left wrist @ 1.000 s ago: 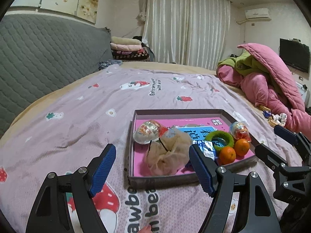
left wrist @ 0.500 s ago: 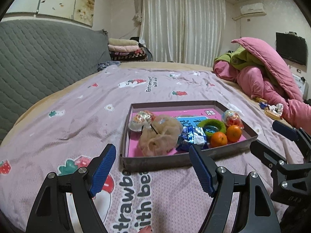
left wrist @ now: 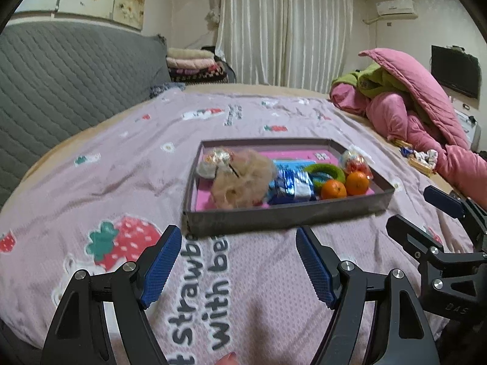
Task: Organize objects
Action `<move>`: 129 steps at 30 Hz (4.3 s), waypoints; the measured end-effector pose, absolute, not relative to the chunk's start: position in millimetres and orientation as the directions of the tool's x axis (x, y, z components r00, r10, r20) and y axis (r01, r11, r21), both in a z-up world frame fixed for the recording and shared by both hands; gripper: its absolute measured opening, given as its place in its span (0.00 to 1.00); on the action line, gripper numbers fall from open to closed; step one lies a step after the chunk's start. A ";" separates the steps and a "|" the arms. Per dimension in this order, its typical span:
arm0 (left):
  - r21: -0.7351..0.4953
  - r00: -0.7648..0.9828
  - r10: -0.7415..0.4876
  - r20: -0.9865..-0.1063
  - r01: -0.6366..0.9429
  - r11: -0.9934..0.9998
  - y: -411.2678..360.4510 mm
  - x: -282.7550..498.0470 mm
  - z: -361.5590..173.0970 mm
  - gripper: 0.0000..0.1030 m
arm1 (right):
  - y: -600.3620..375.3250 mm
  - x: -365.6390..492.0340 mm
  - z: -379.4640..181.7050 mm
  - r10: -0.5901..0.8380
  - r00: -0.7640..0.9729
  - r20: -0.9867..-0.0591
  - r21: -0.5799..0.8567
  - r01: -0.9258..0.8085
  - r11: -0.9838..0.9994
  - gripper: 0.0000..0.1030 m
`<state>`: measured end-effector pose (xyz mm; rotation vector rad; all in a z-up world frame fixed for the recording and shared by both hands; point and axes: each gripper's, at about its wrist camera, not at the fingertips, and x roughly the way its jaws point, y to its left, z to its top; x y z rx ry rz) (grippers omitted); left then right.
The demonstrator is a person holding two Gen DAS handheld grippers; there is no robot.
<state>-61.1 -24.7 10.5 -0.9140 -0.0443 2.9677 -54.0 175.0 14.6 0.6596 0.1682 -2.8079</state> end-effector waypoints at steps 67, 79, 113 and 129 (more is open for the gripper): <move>-0.046 -0.756 0.036 -0.654 -0.008 -0.999 -18.0 -42.3 -22.2 0.76 | 170.2 -27.7 -30.0 -0.157 -0.796 -0.585 -0.052 0.230 -0.972 0.87; -0.040 -0.744 0.041 -0.667 -0.018 -0.999 -14.4 -44.0 -25.6 0.76 | 169.3 -27.9 -29.0 -0.148 -0.801 -0.580 -0.066 0.227 -0.972 0.87; -0.032 -0.735 0.036 -0.677 -0.020 -0.999 -11.1 -46.0 -28.5 0.76 | 172.6 -28.8 -29.5 -0.145 -0.796 -0.587 -0.059 0.221 -0.973 0.87; -0.031 -0.732 0.041 -0.680 -0.027 -0.999 -9.5 -46.6 -29.7 0.76 | 171.3 -31.3 -30.6 -0.150 -0.793 -0.591 -0.059 0.227 -0.972 0.87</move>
